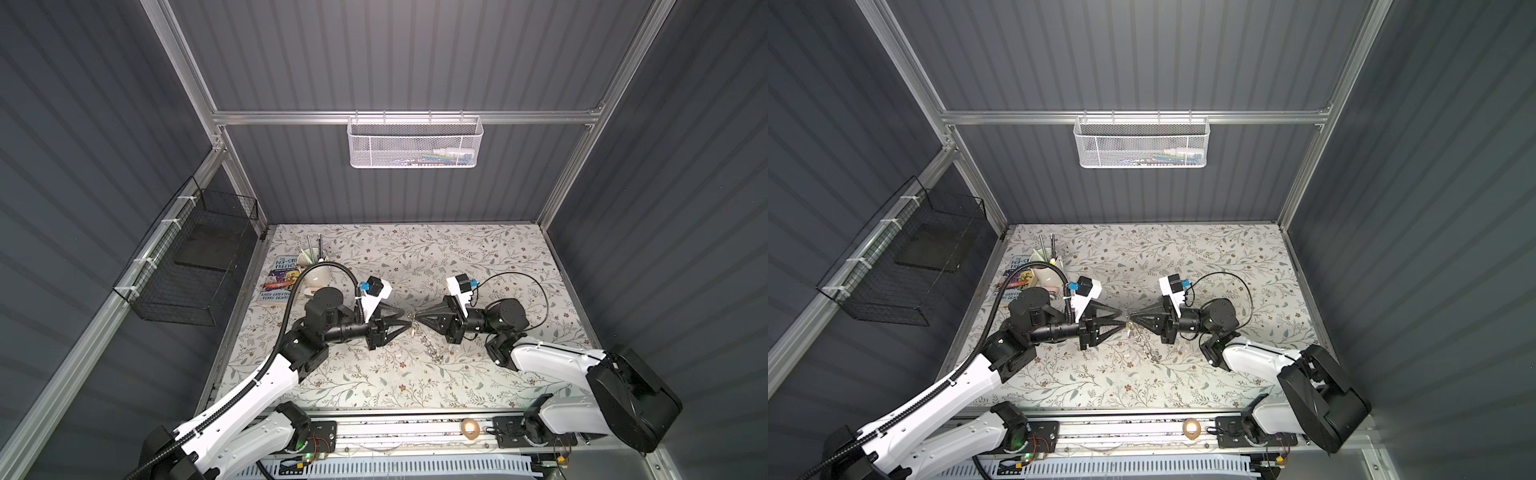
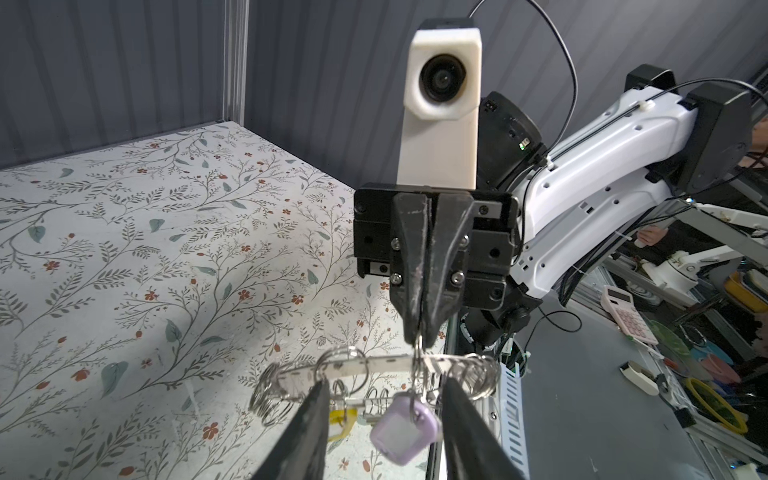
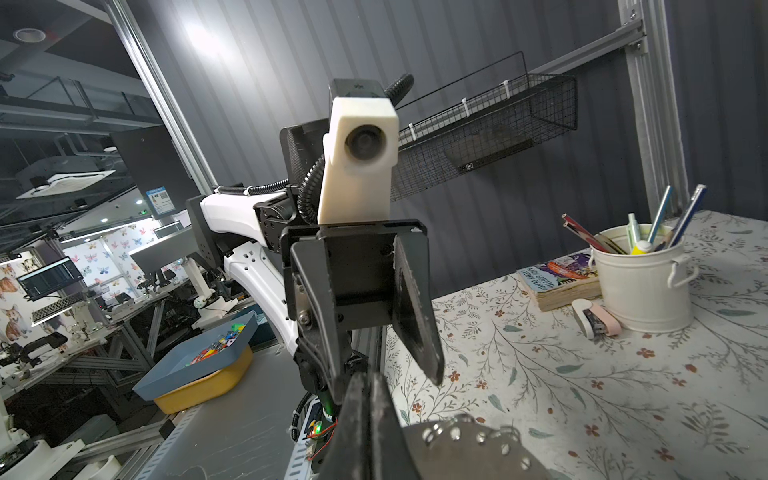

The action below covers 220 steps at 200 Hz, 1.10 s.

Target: Put the keys on the keyring

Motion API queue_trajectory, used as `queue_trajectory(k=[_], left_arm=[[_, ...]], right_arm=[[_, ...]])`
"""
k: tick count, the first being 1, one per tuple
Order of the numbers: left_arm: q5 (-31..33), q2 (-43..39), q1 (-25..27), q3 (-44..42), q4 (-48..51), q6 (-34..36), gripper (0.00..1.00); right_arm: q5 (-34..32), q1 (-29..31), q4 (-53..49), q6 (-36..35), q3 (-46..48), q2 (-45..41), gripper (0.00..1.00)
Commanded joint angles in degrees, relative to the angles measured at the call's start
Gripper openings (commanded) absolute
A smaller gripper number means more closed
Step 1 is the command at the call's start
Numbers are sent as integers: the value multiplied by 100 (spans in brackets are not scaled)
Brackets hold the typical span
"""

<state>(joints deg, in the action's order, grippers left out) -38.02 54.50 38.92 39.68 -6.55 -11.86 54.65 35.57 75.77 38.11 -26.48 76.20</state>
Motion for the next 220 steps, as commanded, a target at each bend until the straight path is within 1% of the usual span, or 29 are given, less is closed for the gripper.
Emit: queue_trajectory(k=[1, 18, 34, 42, 71, 87, 103, 124, 146, 166, 185, 220], left_arm=[[-434, 176, 2, -66, -434, -221, 43], [-619, 275, 4, -117, -776, -380, 41], [-650, 323, 9, -143, -930, -440, 38], [-654, 335, 11, -146, -936, -440, 37], [-690, 409, 11, -136, -910, -436, 29], [-713, 438, 11, -144, -928, -453, 28], [-763, 468, 17, -146, -958, -474, 24], [-842, 537, 37, -136, -960, -471, 24], [-882, 584, 63, -137, -956, -445, 14], [-848, 579, 79, -136, -939, -427, 9], [-764, 535, 77, -120, -845, -367, 0], [-437, 458, 72, -18, -451, -143, 0]], right_arm=[[19, 21, 133, -67, -187, -131, 0], [3, 20, 74, -91, -179, -161, 0], [-3, 26, 28, -108, -173, -187, 0], [-12, 21, 28, -109, -173, -186, 0], [-12, 24, 30, -116, -178, -184, 0], [-23, 21, 30, -114, -188, -163, 0], [-18, 26, 46, -111, -191, -140, 0], [-26, 20, 60, -104, -204, -120, 0], [-42, 23, 72, -102, -200, -99, 0], [-44, 23, 77, -117, -200, -93, 0], [-62, 29, 46, -153, -184, -112, 0], [-86, 24, -78, -256, -161, -147, 0]])
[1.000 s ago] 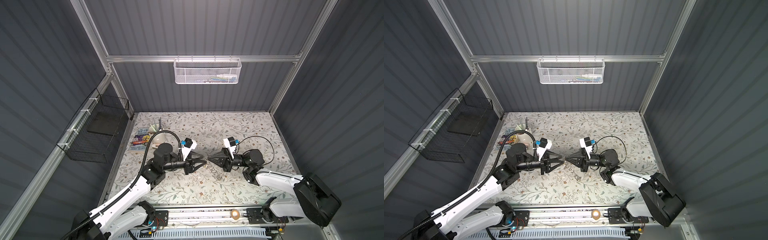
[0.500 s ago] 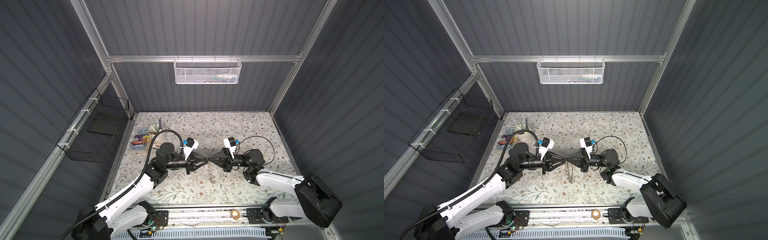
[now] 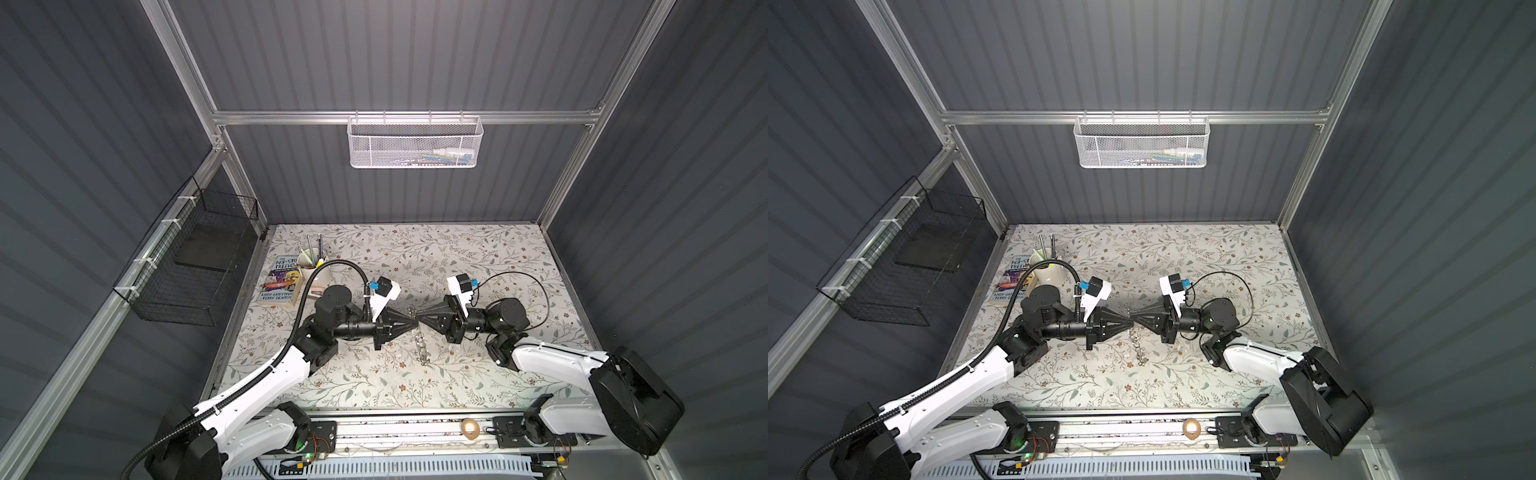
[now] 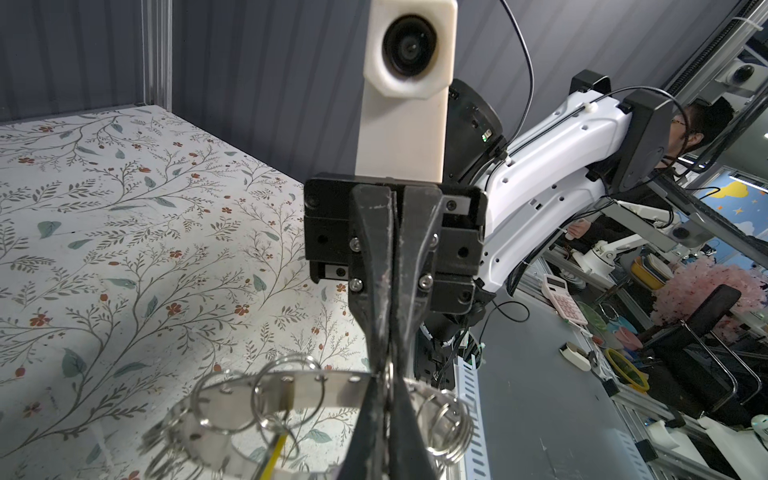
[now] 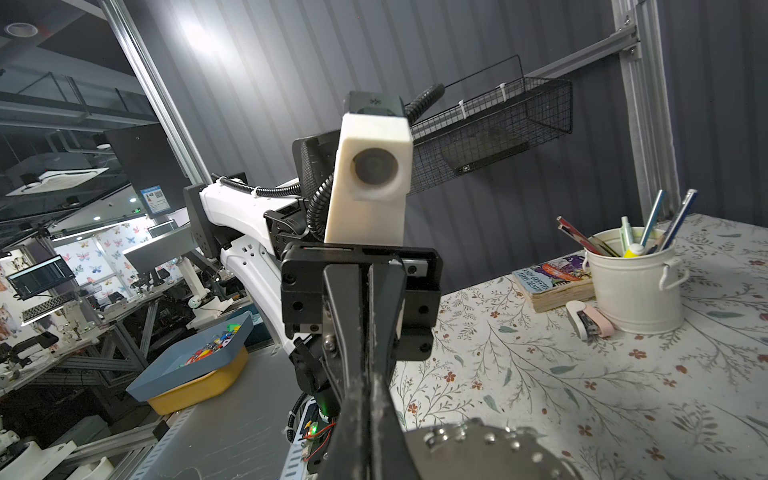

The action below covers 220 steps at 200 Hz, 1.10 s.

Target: Put the keys on the keyring

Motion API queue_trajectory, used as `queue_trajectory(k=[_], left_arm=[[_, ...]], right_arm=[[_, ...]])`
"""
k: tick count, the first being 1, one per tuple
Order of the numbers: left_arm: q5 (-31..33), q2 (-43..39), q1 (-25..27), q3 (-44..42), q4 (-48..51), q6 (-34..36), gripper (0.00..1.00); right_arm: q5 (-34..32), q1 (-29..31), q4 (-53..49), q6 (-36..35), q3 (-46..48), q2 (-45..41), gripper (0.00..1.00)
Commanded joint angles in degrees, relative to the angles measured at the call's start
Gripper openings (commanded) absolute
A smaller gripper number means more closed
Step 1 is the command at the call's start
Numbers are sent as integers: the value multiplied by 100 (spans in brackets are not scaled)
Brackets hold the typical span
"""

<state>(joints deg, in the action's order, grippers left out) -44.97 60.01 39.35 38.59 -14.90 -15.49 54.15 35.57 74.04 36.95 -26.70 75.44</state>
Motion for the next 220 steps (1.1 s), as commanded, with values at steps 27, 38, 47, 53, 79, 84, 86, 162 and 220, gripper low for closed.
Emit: queue_trajectory(k=[27, 38, 47, 53, 79, 84, 86, 162, 220], left_arm=[[434, -46, 31, 405, 1138, 724, 0], [467, 0, 26, 598, 1514, 959, 0], [475, 45, 29, 753, 1830, 1153, 0], [480, 67, 26, 859, 2021, 1296, 0], [538, 286, 29, 1361, 3032, 1976, 0], [550, 343, 31, 1486, 3260, 2118, 0], [553, 371, 29, 1531, 3358, 2172, 0], [600, 1373, 29, 3287, 5927, 4015, 0], [-8, 2211, 37, 4427, 6998, 4785, 0]], right_arm=[[-62, 21, -260, -347, -126, -220, 11], [-71, 22, -466, -427, -132, -309, 19], [-63, 11, -718, -519, -154, -417, 24], [-57, 8, -912, -586, -171, -499, 27], [-148, -49, -1998, -979, -237, -1069, 36], [-165, -62, -2342, -1079, -291, -1186, 37], [-174, -66, -2500, -1116, -316, -1281, 37], [-712, -76, -5802, -2390, -727, -2454, 46], [-564, -49, -5801, -2382, -938, -1998, 42]])
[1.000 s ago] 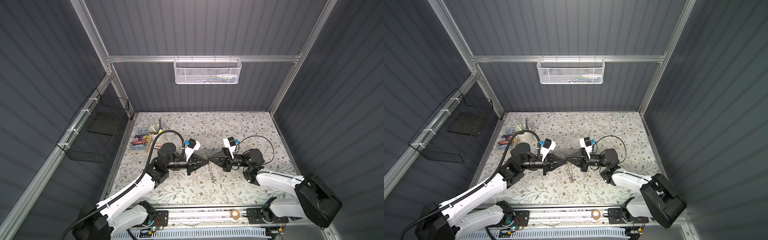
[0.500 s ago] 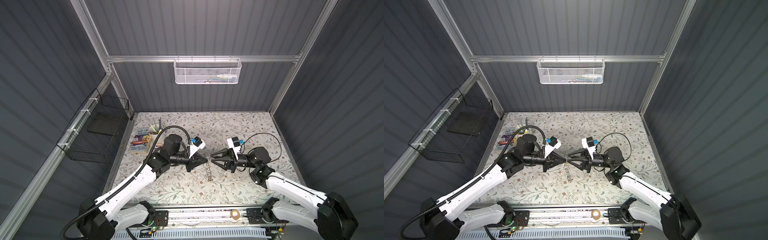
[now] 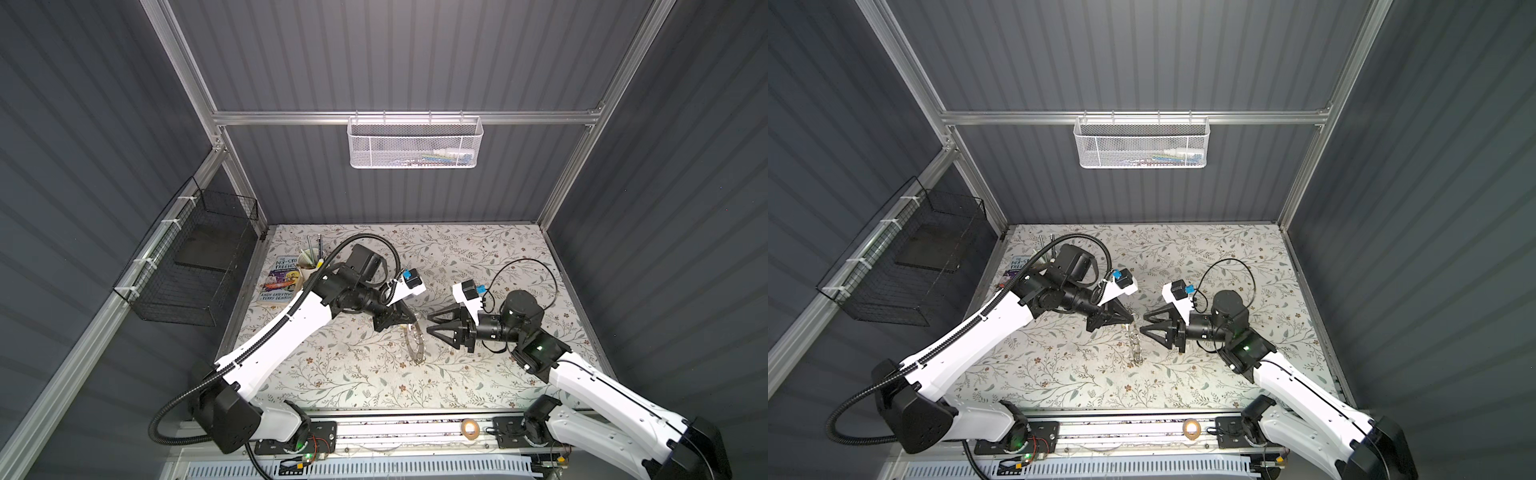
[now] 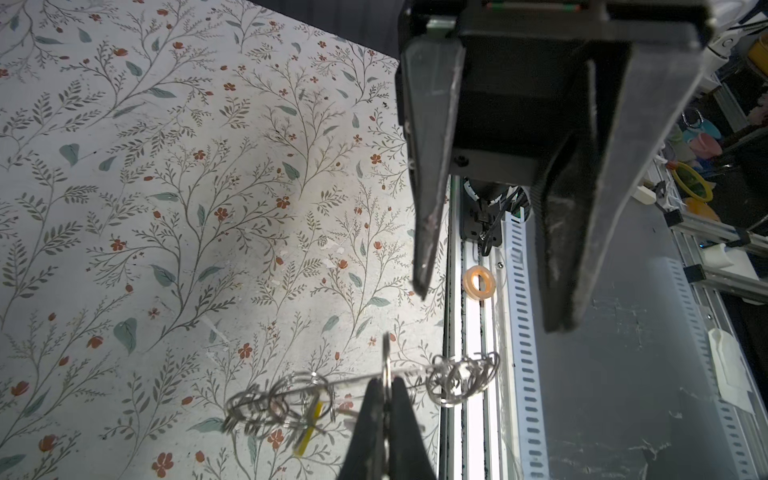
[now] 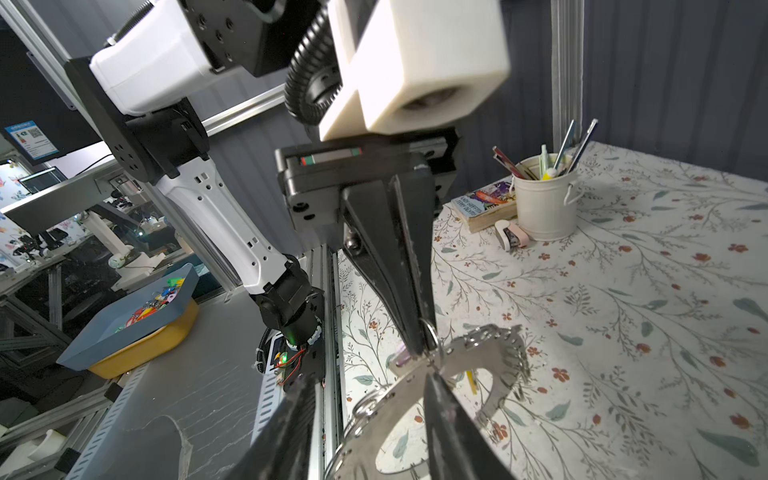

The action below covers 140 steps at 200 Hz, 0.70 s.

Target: Put the keys on the keyring

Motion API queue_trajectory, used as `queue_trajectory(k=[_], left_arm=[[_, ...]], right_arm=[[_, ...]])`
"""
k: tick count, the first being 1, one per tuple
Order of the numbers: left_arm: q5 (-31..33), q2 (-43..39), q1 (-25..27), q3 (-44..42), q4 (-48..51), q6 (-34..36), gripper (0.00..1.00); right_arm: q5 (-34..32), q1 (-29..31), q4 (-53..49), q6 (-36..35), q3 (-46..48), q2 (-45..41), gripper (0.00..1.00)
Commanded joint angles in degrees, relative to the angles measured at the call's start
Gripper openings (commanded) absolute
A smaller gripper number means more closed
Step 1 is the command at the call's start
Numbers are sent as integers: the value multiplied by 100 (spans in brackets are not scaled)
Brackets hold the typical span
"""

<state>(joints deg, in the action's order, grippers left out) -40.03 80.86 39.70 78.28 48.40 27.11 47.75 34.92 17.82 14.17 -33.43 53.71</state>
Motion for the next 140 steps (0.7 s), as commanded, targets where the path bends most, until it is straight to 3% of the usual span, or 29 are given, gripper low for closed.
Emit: queue_trajectory(k=[1, 140], left_arm=[[-508, 129, -2, 463, 674, 533, 0], [-632, 439, 10, 636, 817, 725, 0]], right_arm=[[81, 16, -181, -102, -271, 183, 42], [242, 44, 283, 55, -454, 728, 21]])
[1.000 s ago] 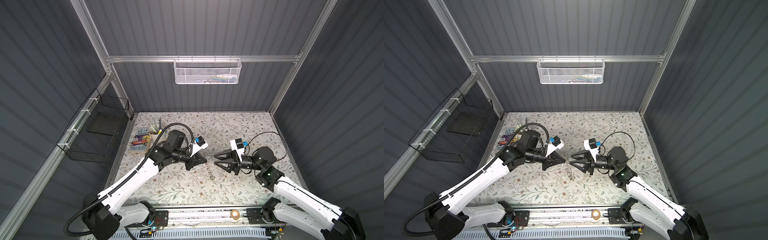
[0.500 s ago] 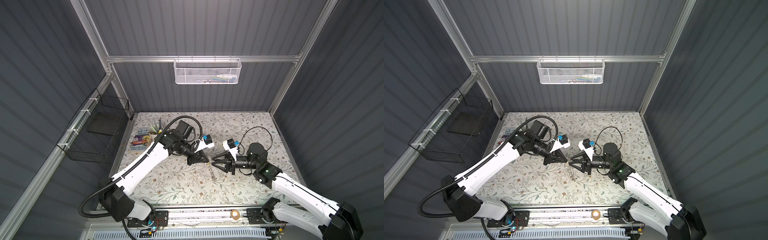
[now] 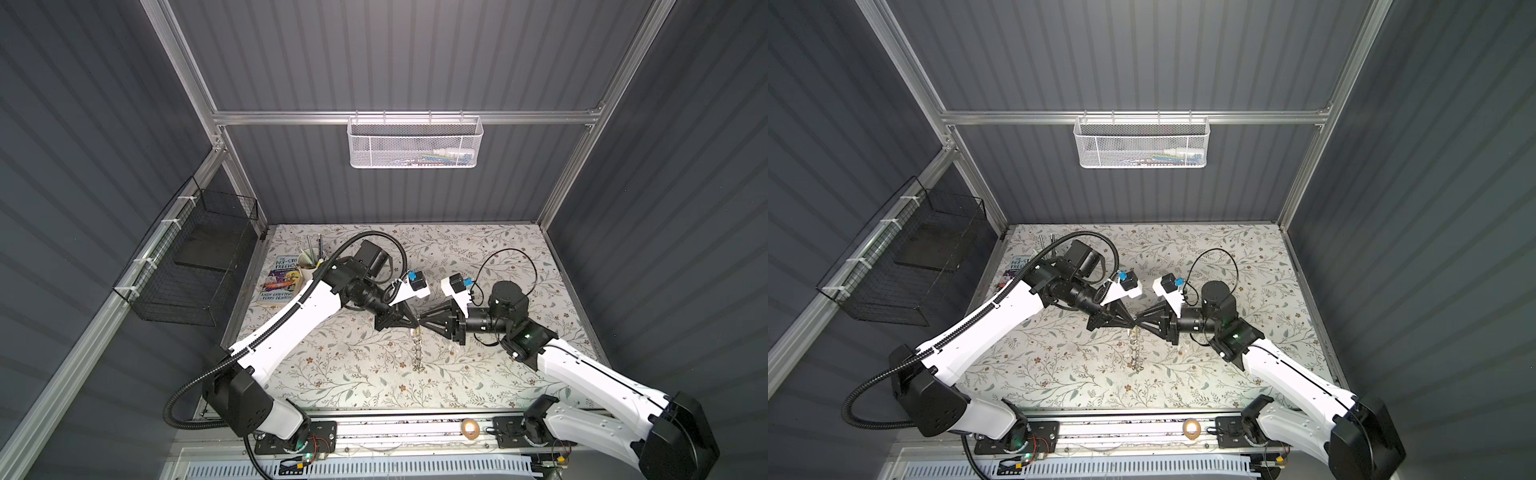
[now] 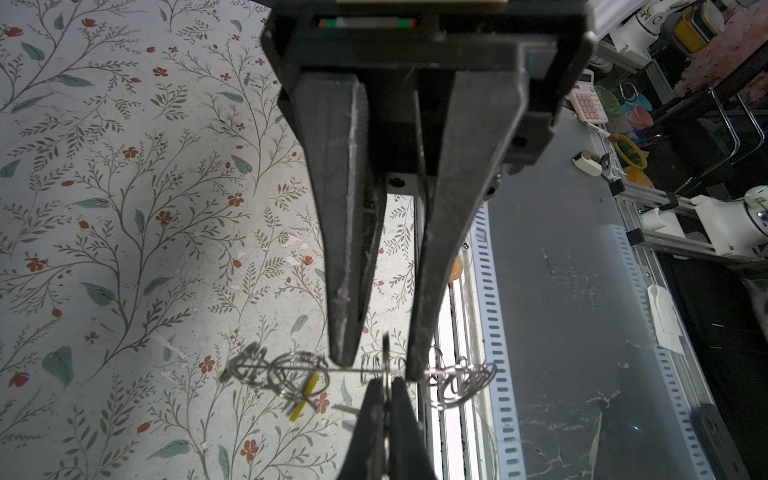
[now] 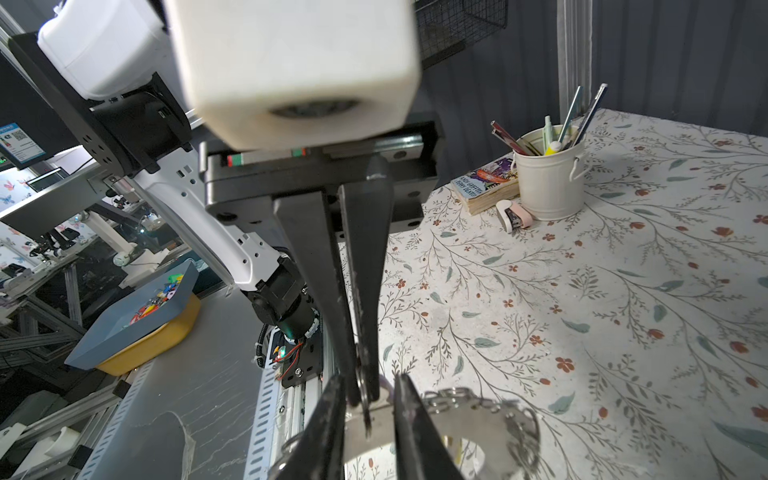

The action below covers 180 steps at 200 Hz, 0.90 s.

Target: Put the keys on the keyring

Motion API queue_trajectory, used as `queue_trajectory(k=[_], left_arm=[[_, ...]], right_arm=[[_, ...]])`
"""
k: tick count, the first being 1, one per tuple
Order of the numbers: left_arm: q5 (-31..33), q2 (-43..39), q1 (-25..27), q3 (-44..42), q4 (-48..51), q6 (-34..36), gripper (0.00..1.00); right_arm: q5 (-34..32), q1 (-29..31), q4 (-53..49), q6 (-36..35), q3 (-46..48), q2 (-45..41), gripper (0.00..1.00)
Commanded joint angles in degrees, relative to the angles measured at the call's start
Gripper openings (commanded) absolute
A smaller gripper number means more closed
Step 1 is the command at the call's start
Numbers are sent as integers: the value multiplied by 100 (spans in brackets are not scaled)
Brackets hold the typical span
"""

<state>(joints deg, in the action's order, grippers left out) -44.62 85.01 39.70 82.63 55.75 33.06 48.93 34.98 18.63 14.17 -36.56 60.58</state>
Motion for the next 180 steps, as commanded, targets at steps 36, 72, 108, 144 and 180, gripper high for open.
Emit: queue_trajectory(k=[36, 72, 108, 144, 180], left_arm=[[-155, 51, 5, 227, 56, 121, 0], [-152, 94, 6, 254, 55, 122, 0], [-118, 113, 2, 228, 25, 107, 0], [-92, 86, 0, 201, -30, 87, 0], [63, 17, 0, 93, -229, -78, 0]], right_arm=[[135, 39, 219, 51, -142, 95, 19], [143, 52, 250, 59, -144, 137, 15], [196, 61, 325, 114, -140, 208, 9], [196, 64, 291, 120, -136, 235, 0], [-4, 59, 150, 19, -119, 174, 0]])
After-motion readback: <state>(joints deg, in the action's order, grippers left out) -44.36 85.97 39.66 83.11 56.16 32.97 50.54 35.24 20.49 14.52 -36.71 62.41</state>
